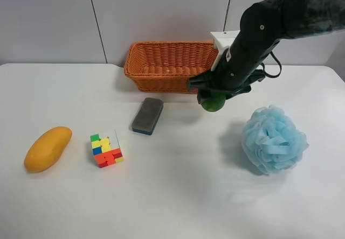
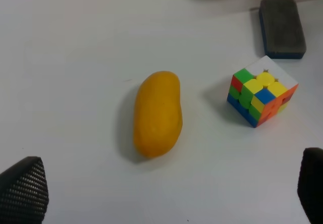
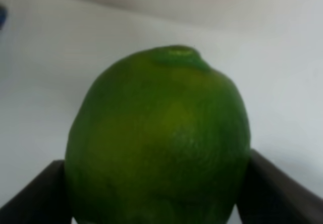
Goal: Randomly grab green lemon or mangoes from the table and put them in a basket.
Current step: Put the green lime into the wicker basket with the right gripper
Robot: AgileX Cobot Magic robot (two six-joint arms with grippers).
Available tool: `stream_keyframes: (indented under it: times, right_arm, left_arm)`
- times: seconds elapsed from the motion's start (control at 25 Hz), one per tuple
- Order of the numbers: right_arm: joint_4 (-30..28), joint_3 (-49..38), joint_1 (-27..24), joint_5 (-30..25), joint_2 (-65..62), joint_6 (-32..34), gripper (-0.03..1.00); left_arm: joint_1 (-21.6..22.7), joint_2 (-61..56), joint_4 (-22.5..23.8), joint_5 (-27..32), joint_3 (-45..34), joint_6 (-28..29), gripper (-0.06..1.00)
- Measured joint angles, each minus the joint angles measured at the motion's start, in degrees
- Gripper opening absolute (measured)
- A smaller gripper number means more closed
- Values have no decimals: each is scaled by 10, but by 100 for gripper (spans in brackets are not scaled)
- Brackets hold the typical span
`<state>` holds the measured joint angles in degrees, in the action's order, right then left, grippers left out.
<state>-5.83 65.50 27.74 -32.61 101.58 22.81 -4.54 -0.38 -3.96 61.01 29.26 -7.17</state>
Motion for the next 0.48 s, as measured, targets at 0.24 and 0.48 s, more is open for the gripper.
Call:
stream_keyframes:
  times: [0.24, 0.48]
  right_arm:
    - [4, 11, 19, -54, -50, 0, 64]
    - [26, 96, 20, -159, -56, -34, 64]
  left_arm:
    - [0, 0, 0, 0, 0, 0, 99]
    - [0, 0, 0, 0, 0, 0, 99]
